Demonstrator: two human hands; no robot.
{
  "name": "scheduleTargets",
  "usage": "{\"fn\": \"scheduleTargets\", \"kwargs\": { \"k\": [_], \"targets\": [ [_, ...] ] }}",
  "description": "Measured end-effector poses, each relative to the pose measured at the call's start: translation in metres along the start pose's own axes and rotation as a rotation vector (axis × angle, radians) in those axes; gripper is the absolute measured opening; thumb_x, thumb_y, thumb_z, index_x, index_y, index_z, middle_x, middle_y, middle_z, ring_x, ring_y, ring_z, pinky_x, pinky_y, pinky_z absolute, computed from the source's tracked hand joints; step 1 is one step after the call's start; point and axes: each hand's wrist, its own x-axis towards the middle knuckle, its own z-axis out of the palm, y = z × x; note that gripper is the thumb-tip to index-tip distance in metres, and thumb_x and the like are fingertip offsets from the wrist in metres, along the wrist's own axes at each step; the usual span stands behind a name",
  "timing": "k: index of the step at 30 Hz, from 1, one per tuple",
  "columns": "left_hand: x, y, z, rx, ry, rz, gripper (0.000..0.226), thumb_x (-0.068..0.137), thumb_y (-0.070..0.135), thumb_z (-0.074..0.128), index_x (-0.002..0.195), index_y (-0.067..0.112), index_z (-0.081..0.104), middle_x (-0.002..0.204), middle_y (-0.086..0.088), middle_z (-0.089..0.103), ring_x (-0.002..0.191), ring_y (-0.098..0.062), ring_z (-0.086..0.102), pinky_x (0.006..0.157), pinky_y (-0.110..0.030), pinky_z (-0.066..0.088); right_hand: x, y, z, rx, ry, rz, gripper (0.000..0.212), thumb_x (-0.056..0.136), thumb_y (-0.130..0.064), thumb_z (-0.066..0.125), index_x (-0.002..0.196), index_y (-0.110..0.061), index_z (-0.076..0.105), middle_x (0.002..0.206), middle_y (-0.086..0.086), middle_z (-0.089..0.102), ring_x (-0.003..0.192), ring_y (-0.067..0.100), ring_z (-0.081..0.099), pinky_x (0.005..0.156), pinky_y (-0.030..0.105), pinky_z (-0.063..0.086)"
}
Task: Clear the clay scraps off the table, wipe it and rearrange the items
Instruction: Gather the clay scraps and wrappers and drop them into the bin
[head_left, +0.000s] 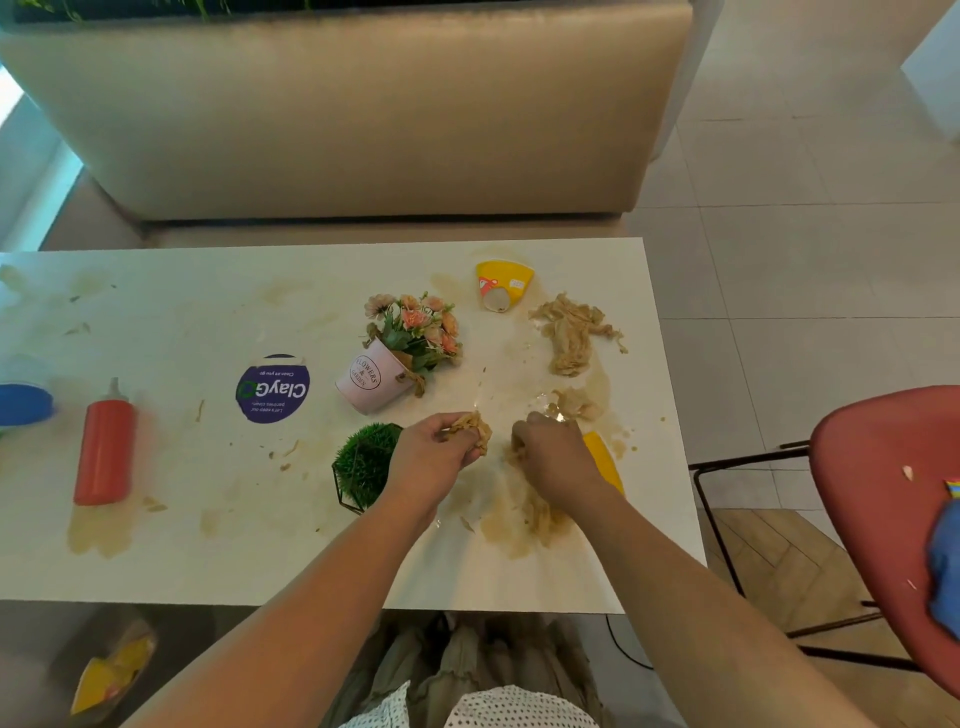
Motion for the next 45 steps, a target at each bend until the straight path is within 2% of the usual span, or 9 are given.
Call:
{"fn": "scheduleTargets", "kwargs": {
  "k": [7, 11, 16, 23, 27, 34, 38, 42, 45],
  "targets": [
    [0.003, 0.002, -0.005, 0.024, 0.036, 0.023, 0.017, 0.097, 0.007, 0.066, 0.107, 0.017, 0.075, 0.101, -0.009, 0.077, 0.087, -0.017, 0.075, 0.085, -0.028, 0.059, 0.007, -0.009, -0.039, 0.741, 0.314, 0.226, 0.021, 0.088, -0.003, 0.061, 0.104, -0.017, 0.066, 0.1, 0.0, 0.06, 0.084, 0.01, 0.055, 0.066, 0.015, 0.039],
    [0.005, 0.006, -0.005, 0.023, 0.026, 0.039, 0.016, 0.098, 0.008, 0.066, 0.105, 0.019, 0.075, 0.105, -0.011, 0.077, 0.09, -0.019, 0.076, 0.087, -0.029, 0.059, 0.017, 0.023, -0.053, 0.663, 0.435, 0.384, 0.027, 0.092, -0.004, 0.058, 0.116, -0.013, 0.065, 0.113, 0.002, 0.052, 0.096, 0.017, 0.056, 0.077, 0.016, 0.039],
    [-0.001, -0.003, -0.001, 0.084, 0.018, 0.048, 0.017, 0.095, 0.008, 0.069, 0.102, 0.021, 0.076, 0.091, -0.003, 0.079, 0.085, -0.02, 0.077, 0.097, -0.042, 0.059, 0.026, 0.044, -0.023, 0.242, -0.003, 0.49, 0.044, 0.094, -0.024, 0.057, 0.136, -0.018, 0.048, 0.139, 0.013, 0.03, 0.12, 0.038, 0.038, 0.09, 0.042, 0.045],
    [-0.003, -0.009, 0.011, 0.111, -0.005, 0.021, 0.017, 0.094, 0.008, 0.07, 0.1, 0.023, 0.077, 0.086, 0.0, 0.079, 0.079, -0.015, 0.075, 0.097, -0.043, 0.059, 0.033, 0.033, -0.005, 0.093, -0.012, 0.338, 0.052, 0.084, 0.015, 0.046, 0.126, -0.014, 0.055, 0.136, 0.013, 0.034, 0.117, 0.034, 0.036, 0.076, 0.038, 0.04],
    [-0.003, -0.015, 0.01, 0.1, 0.015, 0.012, 0.017, 0.094, 0.008, 0.069, 0.099, 0.022, 0.076, 0.089, -0.003, 0.078, 0.079, -0.014, 0.075, 0.097, -0.043, 0.059, 0.036, 0.03, -0.005, 0.203, 0.05, 0.213, 0.042, 0.088, 0.013, 0.048, 0.118, -0.01, 0.065, 0.106, 0.005, 0.04, 0.096, 0.027, 0.045, 0.07, 0.031, 0.034],
    [-0.002, -0.007, 0.017, -0.143, 0.017, -0.11, 0.027, 0.1, 0.031, 0.067, 0.105, 0.006, 0.075, 0.1, -0.012, 0.076, 0.091, -0.018, 0.071, 0.09, -0.033, 0.061, -0.003, -0.027, -0.048, 0.961, 0.234, 0.18, 0.029, 0.091, -0.014, 0.069, 0.115, -0.025, 0.056, 0.106, -0.005, 0.06, 0.082, 0.014, 0.061, 0.06, 0.016, 0.048],
    [-0.001, -0.005, 0.021, -0.273, -0.013, -0.134, 0.034, 0.101, 0.037, 0.064, 0.108, 0.005, 0.075, 0.102, -0.014, 0.078, 0.086, -0.02, 0.073, 0.088, -0.038, 0.06, -0.024, -0.045, -0.053, 0.921, 0.028, 0.072, 0.04, 0.093, -0.012, 0.062, 0.128, -0.029, 0.051, 0.116, -0.008, 0.064, 0.1, 0.01, 0.063, 0.077, 0.016, 0.051],
    [0.004, -0.01, 0.017, -0.27, 0.062, -0.139, 0.025, 0.098, 0.023, 0.07, 0.111, 0.002, 0.071, 0.108, -0.02, 0.076, 0.092, -0.028, 0.074, 0.092, -0.043, 0.06, -0.042, -0.032, -0.046, 1.012, 0.236, 0.197, 0.048, 0.089, 0.007, 0.05, 0.123, -0.027, 0.057, 0.111, -0.012, 0.07, 0.1, 0.002, 0.063, 0.08, 0.013, 0.047],
    [0.002, -0.013, 0.014, -0.227, 0.051, -0.115, 0.017, 0.098, 0.019, 0.069, 0.106, 0.005, 0.073, 0.105, -0.014, 0.078, 0.093, -0.024, 0.075, 0.09, -0.039, 0.06, -0.057, -0.014, -0.027, 0.662, 0.15, 0.211, 0.04, 0.088, 0.001, 0.052, 0.118, -0.024, 0.06, 0.109, -0.006, 0.059, 0.087, 0.011, 0.057, 0.073, 0.023, 0.045]
  ]
}}
